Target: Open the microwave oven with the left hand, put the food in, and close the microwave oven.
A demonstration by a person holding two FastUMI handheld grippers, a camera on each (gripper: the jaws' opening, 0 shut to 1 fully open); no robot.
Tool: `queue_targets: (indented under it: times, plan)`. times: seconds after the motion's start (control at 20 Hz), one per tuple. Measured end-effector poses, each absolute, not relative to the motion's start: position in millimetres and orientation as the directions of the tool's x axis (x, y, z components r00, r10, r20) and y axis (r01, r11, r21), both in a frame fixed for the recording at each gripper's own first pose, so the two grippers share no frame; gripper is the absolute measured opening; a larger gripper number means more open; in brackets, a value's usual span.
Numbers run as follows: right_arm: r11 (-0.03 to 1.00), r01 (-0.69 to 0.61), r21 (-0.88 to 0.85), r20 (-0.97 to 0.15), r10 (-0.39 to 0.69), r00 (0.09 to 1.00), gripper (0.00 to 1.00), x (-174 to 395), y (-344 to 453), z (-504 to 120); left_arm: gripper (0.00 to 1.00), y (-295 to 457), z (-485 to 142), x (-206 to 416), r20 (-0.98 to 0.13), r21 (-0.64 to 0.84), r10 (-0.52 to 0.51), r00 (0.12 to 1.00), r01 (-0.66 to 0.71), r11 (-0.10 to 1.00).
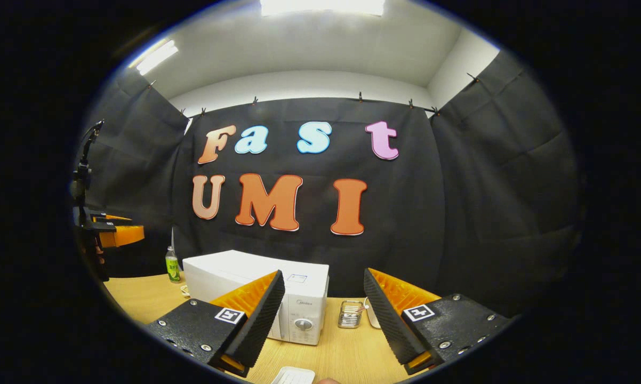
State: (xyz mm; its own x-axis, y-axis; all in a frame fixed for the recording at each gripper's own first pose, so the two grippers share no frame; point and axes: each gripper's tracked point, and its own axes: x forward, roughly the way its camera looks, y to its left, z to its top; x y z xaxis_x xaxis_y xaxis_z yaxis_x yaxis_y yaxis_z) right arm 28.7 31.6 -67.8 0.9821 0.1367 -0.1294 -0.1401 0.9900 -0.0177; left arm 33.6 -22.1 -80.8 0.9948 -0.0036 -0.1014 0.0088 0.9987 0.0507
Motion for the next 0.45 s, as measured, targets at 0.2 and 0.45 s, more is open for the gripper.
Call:
queue_targets:
  times: [0.2,0.45]
  plan:
    - [0.981,-0.195,-0.019,-0.074,0.193,0.978,0.93,21.6,55.0,-28.9,0.81,19.5,-48.6,7.4,-0.073,0.06,0.06,0.996,-0.055,0.997]
    - [0.971,-0.238,-0.015,-0.054,0.237,0.97,0.94,14.8,72.3,-7.5,0.81,46.5,-5.5,-12.9,0.036,0.09,0.097,0.995,-0.1,0.991]
